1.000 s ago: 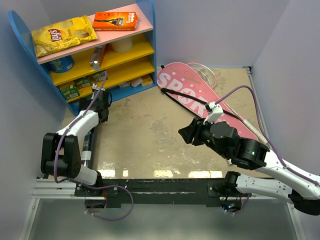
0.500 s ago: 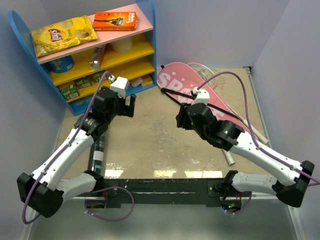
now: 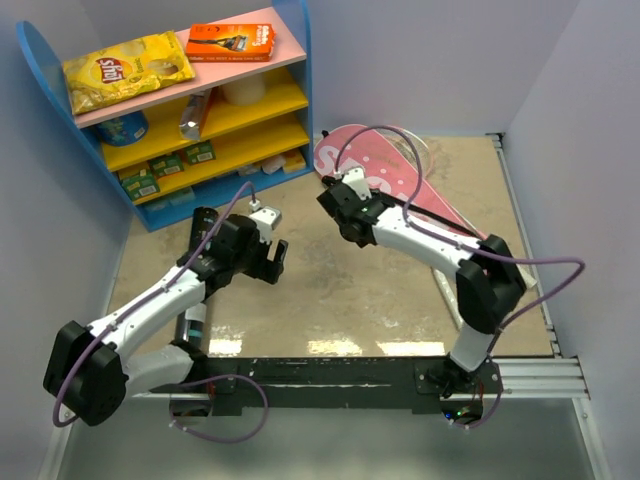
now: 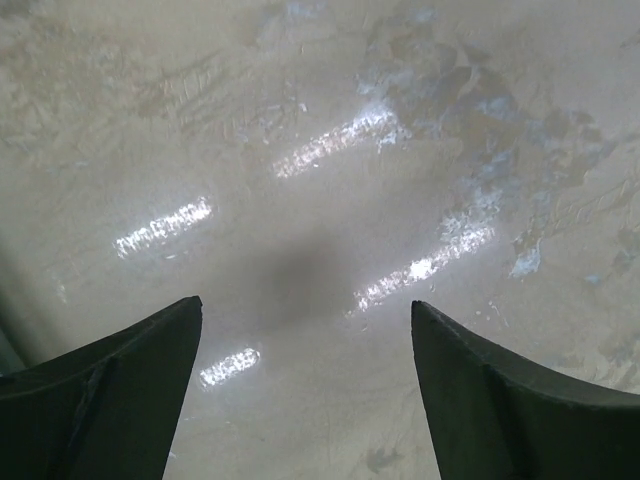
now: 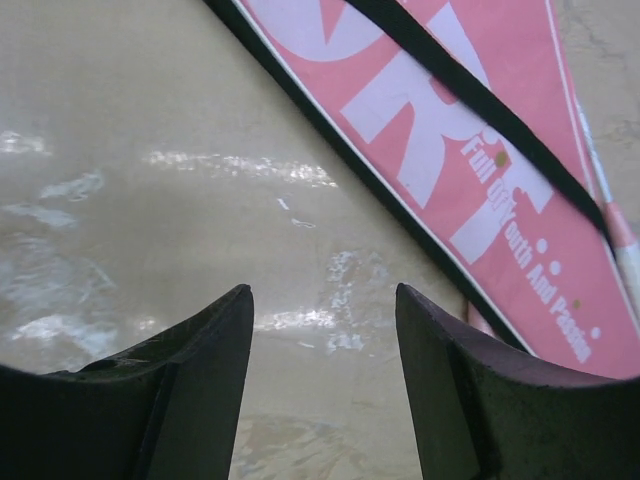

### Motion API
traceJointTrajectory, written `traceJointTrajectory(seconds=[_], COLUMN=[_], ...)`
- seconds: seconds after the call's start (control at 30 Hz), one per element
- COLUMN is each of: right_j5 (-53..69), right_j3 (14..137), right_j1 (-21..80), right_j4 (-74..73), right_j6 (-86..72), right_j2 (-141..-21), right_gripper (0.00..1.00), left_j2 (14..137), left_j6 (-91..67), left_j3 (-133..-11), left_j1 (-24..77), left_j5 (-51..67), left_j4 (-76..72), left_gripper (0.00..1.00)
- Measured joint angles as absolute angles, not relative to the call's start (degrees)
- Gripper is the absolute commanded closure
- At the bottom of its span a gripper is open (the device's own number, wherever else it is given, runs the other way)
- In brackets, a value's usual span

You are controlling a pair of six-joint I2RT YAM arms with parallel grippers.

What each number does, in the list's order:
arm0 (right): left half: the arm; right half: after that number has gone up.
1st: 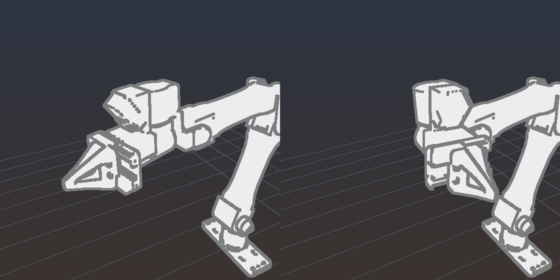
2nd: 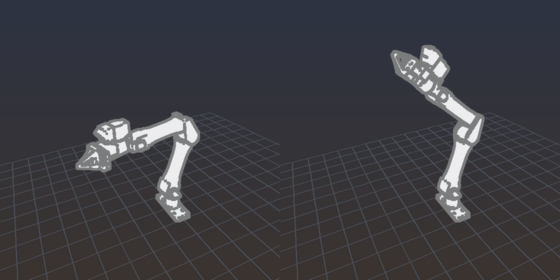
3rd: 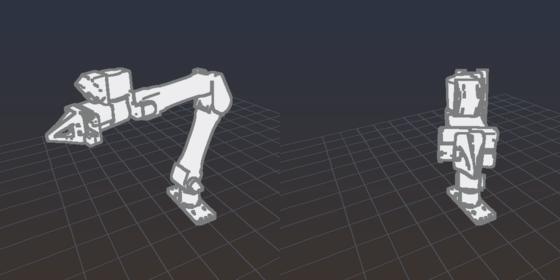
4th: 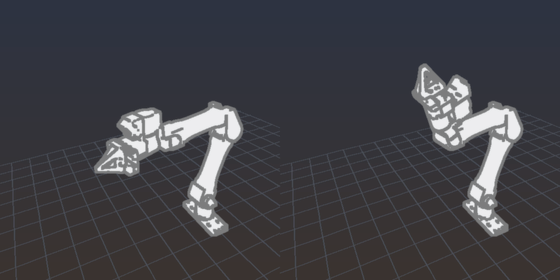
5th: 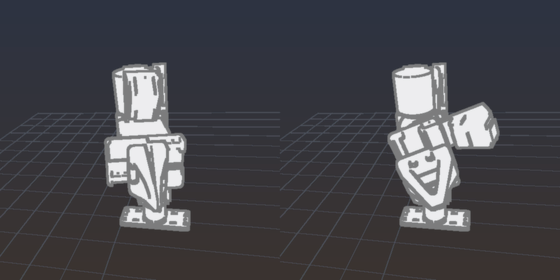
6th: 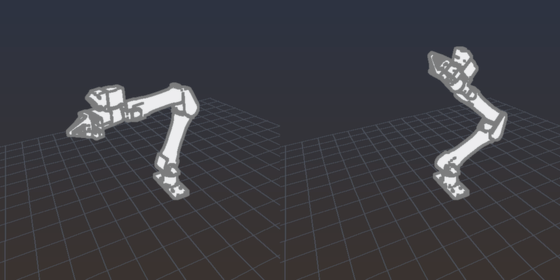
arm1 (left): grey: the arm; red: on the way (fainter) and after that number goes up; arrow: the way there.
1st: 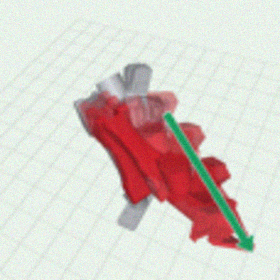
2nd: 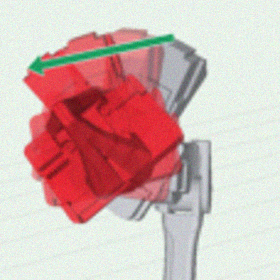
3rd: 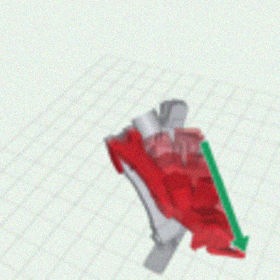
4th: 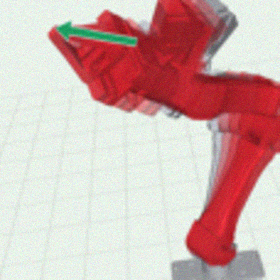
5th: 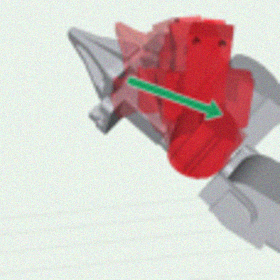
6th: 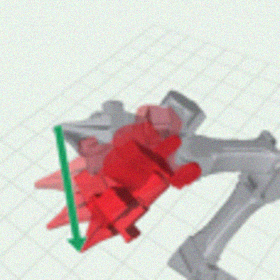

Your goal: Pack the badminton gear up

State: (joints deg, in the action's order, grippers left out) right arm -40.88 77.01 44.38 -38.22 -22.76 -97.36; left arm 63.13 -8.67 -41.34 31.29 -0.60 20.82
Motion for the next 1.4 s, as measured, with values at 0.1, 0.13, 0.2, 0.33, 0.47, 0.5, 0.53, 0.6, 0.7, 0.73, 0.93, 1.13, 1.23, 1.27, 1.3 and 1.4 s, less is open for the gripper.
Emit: traceJointTrajectory(seconds=[0.1,0.13,0.2,0.33,0.47,0.5,0.53,0.6,0.7,0.73,0.93,1.13,1.23,1.27,1.3,1.4], right_j5=[-45.9,-48.1,-52.5,-60.2,-63.8,-64.4,-65.2,-66.9,-67.1,-67.1,-66.6,-68.6,-69.1,-69.2,-69.2,-68.8], right_j3=[81.5,83.2,85.8,87.0,85.9,84.8,83.8,81.0,77.1,75.9,71.2,67.3,66.3,66.1,66.0,65.8], right_j1=[43.5,43.2,42.6,42.0,41.6,41.6,41.6,41.4,41.1,41.1,40.8,40.5,39.7,39.4,38.9,37.6], right_j4=[-40.7,-41.6,-42.9,-44.3,-43.3,-41.9,-40.5,-36.5,-29.9,-27.9,-19.9,-13.6,-11.0,-10.3,-9.7,-7.9], right_j6=[-20.3,-19.6,-17.5,-13.5,-9.2,-7.8,-6.5,-2.6,3.0,4.9,12.6,18.8,21.0,21.6,22.0,23.2], right_j2=[-103.4,-105.4,-109.4,-116.7,-121.8,-122.0,-122.0,-121.7,-121.5,-121.5,-121.5,-121.4,-121.4,-121.4,-121.4,-121.4], right_gripper=[0.37,0.37,0.36,0.35,0.33,0.33,0.33,0.32,0.31,0.31,0.3,0.3,0.31,0.33,0.34,0.38], left_j2=[64.8,64.6,63.4,59.0,55.6,55.0,54.5,53.6,52.6,52.2,50.5,48.8,48.7,48.7,48.7,48.7], left_j6=[-10.2,-10.5,-11.1,-11.7,-11.7,-11.7,-11.8,-12.0,-12.0,-12.0,-12.0,-12.0,-12.0,-12.0,-12.0,-12.0], left_j3=[-41.0,-40.9,-40.3,-39.3,-39.2,-39.0,-38.8,-38.5,-38.4,-38.4,-38.4,-38.2,-38.2,-38.2,-38.2,-38.2], left_j1=[31.4,31.4,31.5,31.6,31.6,31.6,31.6,31.6,31.7,31.7,32.6,33.2,33.5,33.5,33.6,33.6], left_j5=[0.0,0.4,1.9,4.9,6.6,7.3,7.7,8.6,9.7,10.0,10.6,10.6,10.6,10.6,10.6,10.5], left_j4=[21.6,21.6,21.1,20.4,19.4,19.1,18.9,18.7,18.4,18.3,18.0,18.0,18.0,18.0,18.0,18.0], left_gripper=[0.12,0.12,0.12,0.12,0.12,0.12,0.12,0.12,0.12,0.12,0.12,0.12,0.11,0.11,0.11,0.11])
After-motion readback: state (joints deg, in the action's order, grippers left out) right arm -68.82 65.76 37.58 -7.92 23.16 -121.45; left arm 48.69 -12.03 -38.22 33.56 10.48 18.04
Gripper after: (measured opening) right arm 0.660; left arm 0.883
